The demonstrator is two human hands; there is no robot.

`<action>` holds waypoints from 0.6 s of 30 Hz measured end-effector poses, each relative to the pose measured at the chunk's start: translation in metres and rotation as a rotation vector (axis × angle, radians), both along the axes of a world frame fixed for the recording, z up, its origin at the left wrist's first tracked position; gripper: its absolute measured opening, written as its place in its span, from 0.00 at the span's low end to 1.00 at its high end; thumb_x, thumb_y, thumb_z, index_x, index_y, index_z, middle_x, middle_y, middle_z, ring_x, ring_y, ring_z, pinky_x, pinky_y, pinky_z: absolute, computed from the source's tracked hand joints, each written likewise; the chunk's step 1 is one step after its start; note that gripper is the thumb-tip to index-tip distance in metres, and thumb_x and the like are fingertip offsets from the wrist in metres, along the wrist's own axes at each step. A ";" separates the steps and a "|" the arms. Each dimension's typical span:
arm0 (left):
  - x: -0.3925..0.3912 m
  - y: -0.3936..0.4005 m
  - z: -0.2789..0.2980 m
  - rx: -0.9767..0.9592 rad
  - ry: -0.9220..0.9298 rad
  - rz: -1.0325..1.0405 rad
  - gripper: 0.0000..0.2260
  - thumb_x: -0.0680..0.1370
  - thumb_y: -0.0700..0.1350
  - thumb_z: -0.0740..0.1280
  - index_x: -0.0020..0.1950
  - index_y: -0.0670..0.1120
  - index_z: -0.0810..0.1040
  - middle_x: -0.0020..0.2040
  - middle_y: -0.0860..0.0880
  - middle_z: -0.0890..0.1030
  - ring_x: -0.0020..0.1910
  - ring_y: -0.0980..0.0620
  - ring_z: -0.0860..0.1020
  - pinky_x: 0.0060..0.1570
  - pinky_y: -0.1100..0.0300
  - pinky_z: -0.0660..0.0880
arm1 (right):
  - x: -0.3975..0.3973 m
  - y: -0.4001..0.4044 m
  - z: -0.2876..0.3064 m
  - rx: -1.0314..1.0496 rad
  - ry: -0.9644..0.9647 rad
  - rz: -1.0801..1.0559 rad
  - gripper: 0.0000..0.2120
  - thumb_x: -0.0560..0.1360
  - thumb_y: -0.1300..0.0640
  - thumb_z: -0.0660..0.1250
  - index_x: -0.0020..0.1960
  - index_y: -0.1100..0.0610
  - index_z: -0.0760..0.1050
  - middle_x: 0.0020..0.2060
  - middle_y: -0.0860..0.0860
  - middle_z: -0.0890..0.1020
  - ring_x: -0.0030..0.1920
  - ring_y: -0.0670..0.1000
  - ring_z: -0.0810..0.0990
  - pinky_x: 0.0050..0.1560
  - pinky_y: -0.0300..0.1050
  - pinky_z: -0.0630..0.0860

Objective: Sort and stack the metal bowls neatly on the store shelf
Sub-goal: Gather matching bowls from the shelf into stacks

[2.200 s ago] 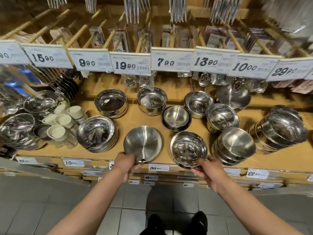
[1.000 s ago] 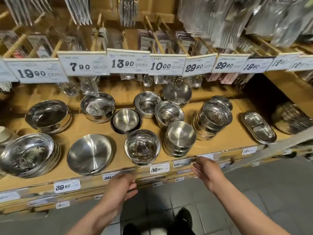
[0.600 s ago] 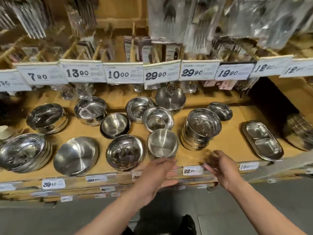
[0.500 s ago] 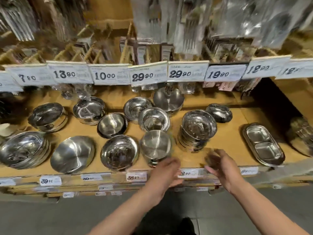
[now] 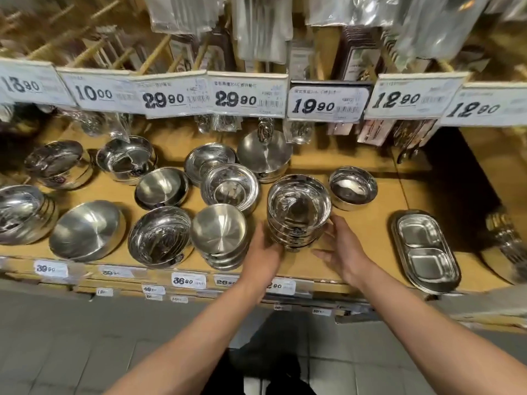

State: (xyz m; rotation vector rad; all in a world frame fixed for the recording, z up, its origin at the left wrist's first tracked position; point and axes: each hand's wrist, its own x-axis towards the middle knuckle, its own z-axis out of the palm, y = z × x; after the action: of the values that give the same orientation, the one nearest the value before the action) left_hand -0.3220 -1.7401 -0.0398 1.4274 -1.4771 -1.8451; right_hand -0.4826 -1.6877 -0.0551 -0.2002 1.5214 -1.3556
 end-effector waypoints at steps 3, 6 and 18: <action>-0.013 -0.003 -0.005 -0.033 0.064 0.039 0.31 0.76 0.38 0.65 0.58 0.78 0.72 0.64 0.61 0.80 0.68 0.54 0.75 0.72 0.45 0.69 | -0.004 -0.006 -0.003 -0.021 -0.011 -0.001 0.13 0.84 0.44 0.54 0.57 0.42 0.77 0.59 0.44 0.80 0.60 0.47 0.77 0.56 0.55 0.78; -0.019 -0.004 -0.008 -0.031 0.090 0.083 0.30 0.72 0.39 0.65 0.55 0.78 0.74 0.63 0.60 0.81 0.67 0.54 0.76 0.72 0.46 0.70 | -0.005 -0.007 -0.006 -0.027 0.021 -0.009 0.13 0.85 0.47 0.54 0.54 0.44 0.78 0.54 0.45 0.82 0.57 0.48 0.79 0.53 0.52 0.79; -0.053 0.023 -0.023 0.015 0.136 -0.040 0.25 0.74 0.41 0.64 0.71 0.58 0.74 0.65 0.57 0.81 0.68 0.53 0.76 0.71 0.45 0.71 | -0.042 0.045 -0.003 -0.002 0.034 -0.085 0.14 0.86 0.49 0.52 0.55 0.46 0.77 0.53 0.46 0.83 0.57 0.48 0.80 0.51 0.47 0.83</action>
State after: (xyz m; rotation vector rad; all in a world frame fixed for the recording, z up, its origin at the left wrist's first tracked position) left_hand -0.3755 -1.7171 -0.0632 1.2600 -1.4380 -1.9399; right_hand -0.5250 -1.6427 -0.0576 -0.1624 1.5725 -1.4268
